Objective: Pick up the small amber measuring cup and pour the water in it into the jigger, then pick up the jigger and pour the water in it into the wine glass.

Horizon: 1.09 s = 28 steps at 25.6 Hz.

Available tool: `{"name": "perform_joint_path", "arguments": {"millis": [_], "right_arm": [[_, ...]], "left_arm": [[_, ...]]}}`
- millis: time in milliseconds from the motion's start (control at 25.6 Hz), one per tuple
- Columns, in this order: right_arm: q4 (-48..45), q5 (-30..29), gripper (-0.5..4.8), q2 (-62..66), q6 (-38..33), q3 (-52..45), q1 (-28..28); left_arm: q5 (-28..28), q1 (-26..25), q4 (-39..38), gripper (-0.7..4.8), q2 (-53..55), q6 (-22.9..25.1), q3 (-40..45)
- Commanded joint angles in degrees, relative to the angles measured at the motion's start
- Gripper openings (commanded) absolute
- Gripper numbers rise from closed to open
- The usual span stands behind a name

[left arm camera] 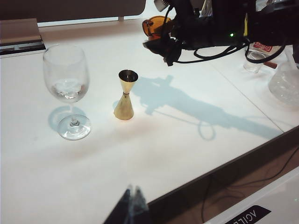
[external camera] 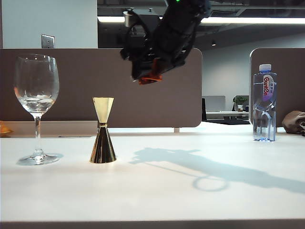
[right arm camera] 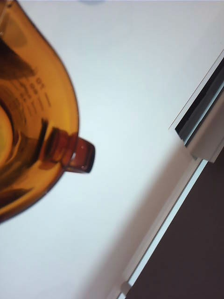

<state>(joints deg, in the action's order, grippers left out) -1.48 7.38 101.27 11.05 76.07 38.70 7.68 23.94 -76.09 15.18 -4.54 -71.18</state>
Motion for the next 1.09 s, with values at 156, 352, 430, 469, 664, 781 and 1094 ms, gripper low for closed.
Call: {"name": "perform_joint_path", "arguments": {"millis": [156, 352, 430, 469, 664, 781, 1094], "right_arm": [[-2.60, -2.10, 0.20, -10.60, -3.76, -8.98, -2.51], [-9.31, -3.26, 0.21, -17.73, -7.30, -20.22, -3.52], [-12.85, -3.15, 0.21, -19.04, -8.74, -24.09, -3.54], [-15.37, -2.97, 0.21, -19.58, -9.92, -26.53, -3.56], [-26.34, -0.04, 0.21, -19.30, -15.80, -35.71, -3.65], [-31.04, 2.01, 0.21, -18.36, -17.57, -39.69, -3.72], [-40.74, 1.73, 0.21, -6.14, -22.12, -41.24, -4.87]], "left_arm": [[0.02, -0.02, 0.33, -0.02, 0.02, -0.02, -0.09], [0.02, -0.02, 0.33, -0.02, 0.02, -0.02, -0.09], [0.02, -0.02, 0.33, -0.02, 0.04, -0.02, -0.07], [0.02, -0.02, 0.33, -0.02, 0.04, -0.02, -0.07], [0.02, -0.02, 0.33, -0.02, 0.04, -0.02, -0.09], [0.00, -0.02, 0.33, -0.02, 0.04, -0.02, -0.09], [0.02, -0.02, 0.33, -0.02, 0.04, -0.02, -0.07]]}}
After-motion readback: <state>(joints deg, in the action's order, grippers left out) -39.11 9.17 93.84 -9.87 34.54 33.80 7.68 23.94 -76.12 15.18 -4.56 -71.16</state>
